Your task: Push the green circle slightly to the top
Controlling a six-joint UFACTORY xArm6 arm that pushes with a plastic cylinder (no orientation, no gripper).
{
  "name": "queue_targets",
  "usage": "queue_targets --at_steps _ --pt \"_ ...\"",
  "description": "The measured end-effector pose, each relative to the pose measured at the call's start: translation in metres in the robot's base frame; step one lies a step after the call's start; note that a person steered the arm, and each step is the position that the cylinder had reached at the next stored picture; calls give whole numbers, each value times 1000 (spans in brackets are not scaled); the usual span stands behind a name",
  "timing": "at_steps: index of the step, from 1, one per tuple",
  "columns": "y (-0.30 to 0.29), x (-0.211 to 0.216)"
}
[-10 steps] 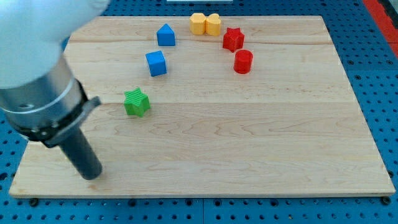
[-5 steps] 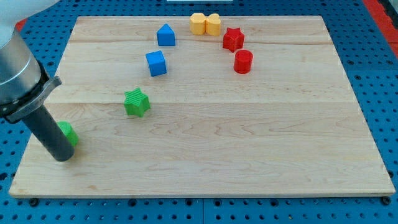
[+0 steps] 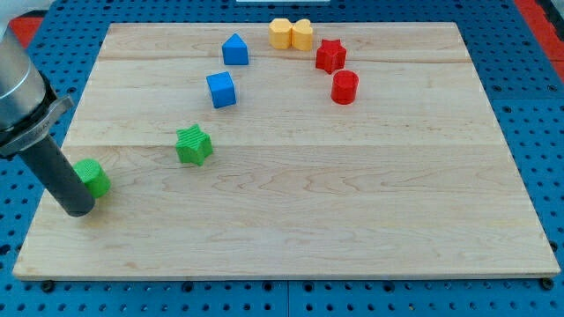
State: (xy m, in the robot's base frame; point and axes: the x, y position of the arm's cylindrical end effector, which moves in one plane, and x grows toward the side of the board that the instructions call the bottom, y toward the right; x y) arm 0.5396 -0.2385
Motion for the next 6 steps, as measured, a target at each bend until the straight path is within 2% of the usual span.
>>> queue_targets --at_steps 1,5,6 --pt "0 -6" --pt "17 34" --pt "84 27"
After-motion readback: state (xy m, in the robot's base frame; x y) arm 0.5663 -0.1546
